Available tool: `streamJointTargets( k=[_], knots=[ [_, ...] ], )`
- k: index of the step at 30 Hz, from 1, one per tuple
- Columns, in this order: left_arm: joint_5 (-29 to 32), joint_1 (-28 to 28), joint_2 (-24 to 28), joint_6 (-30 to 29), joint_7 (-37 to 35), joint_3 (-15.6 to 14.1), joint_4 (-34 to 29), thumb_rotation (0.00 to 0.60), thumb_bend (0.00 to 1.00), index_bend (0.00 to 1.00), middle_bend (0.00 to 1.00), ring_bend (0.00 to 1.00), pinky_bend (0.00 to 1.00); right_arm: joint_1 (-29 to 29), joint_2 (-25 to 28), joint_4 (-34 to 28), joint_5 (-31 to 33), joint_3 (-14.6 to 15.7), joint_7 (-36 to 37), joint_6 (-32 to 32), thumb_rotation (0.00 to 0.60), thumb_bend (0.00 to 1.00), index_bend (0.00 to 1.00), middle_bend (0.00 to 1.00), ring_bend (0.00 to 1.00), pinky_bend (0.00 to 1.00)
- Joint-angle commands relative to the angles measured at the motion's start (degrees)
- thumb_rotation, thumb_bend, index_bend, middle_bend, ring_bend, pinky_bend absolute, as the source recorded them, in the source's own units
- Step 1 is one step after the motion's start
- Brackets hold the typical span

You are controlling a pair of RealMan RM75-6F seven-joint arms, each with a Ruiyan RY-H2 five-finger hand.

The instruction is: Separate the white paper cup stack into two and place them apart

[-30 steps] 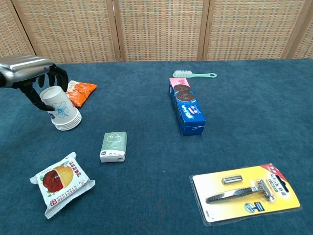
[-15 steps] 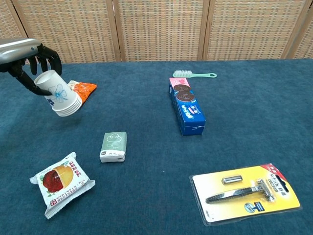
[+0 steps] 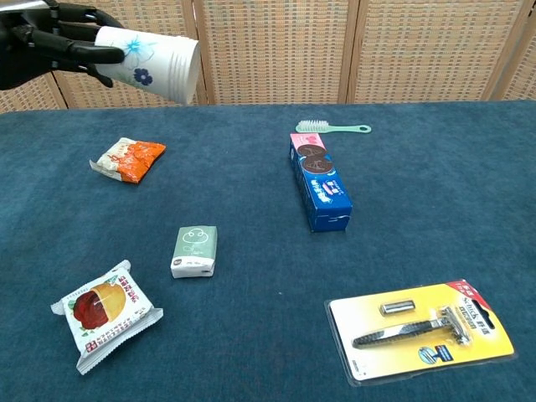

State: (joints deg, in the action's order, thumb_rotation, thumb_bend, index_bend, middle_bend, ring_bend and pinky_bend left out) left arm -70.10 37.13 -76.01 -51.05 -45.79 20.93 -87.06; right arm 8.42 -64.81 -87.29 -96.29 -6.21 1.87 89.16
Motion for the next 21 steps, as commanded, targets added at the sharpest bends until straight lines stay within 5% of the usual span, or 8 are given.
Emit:
streamJointTargets(
  k=[1, 10, 21],
  knots=[
    [1.7, 4.6, -3.0, 7.4, -5.6, 2.4, -1.2, 0.600, 0.31, 0.50, 0.49, 0.42, 0.46, 4.4, -2.3, 8.1, -5.6, -1.4, 6.9, 2.5, 0.600, 0.00, 0.12, 0.00, 0.00, 0.00],
    [5.7, 12.7, -12.7, 14.6, -10.3, 5.7, 5.0, 0.600, 0.36, 0.50, 0.49, 0.42, 0.46, 10.8, -4.3, 16.1, -9.1, -3.1, 11.5, 3.5, 0.600, 0.06, 0.24, 0.03, 0.00, 0.00],
    [7.5, 19.2, -19.6, 18.1, -6.9, 6.8, 11.1, 0.600, 0.37, 0.50, 0.49, 0.42, 0.46, 17.4, -4.8, 18.5, -10.9, -4.1, 12.0, 2.0, 0.600, 0.17, 0.33, 0.10, 0.00, 0.00]
  ],
)
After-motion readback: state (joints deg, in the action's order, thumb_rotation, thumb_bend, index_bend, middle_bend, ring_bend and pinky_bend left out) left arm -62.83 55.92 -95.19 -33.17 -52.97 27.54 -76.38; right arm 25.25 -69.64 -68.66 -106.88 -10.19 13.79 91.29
